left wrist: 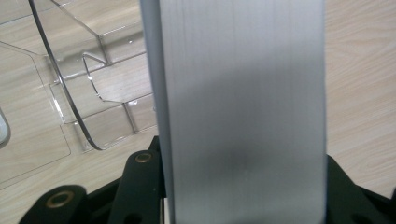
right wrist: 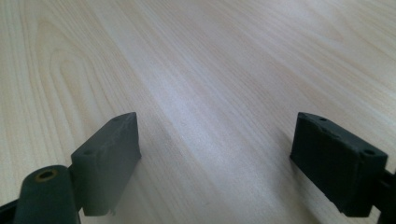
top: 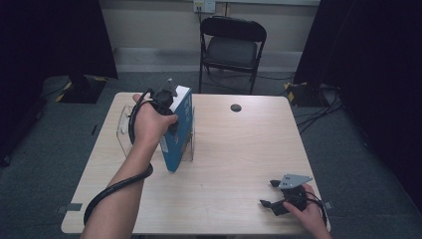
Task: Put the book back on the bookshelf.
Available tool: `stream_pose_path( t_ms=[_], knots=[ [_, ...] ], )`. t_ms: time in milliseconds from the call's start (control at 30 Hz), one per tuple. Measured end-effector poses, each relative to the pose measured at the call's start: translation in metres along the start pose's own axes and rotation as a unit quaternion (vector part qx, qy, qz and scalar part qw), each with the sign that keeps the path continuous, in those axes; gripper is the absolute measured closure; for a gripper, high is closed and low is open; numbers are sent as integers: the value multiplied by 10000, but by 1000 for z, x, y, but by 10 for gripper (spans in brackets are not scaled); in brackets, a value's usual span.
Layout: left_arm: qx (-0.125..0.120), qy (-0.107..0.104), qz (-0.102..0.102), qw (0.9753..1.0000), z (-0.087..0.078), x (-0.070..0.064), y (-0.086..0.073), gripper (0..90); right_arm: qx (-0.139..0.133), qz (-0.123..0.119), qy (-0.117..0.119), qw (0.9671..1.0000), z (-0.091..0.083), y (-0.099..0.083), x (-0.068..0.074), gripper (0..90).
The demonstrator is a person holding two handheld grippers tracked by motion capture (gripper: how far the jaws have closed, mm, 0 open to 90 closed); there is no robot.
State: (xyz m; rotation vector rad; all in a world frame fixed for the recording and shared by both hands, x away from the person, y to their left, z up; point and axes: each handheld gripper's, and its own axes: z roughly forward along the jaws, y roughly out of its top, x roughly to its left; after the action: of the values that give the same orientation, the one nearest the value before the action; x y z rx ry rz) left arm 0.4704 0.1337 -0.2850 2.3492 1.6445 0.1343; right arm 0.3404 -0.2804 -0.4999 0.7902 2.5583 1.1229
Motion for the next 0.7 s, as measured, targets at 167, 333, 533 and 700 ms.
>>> stream_pose_path(
  t_ms=[167,333,533,700],
  knots=[
    [237,109,10,9997,2,-3,6,604,1,0,-1,10000,0,0,0,145],
    [299,115,-50,9995,2,-5,8,619,-1,-3,-1,10000,0,0,0,144],
    [-30,52,-375,9993,0,2,5,624,3,-9,0,10000,0,0,0,142],
    [-212,12,-471,9987,-3,7,6,625,7,-15,4,10000,0,0,-1,142]
  ],
)
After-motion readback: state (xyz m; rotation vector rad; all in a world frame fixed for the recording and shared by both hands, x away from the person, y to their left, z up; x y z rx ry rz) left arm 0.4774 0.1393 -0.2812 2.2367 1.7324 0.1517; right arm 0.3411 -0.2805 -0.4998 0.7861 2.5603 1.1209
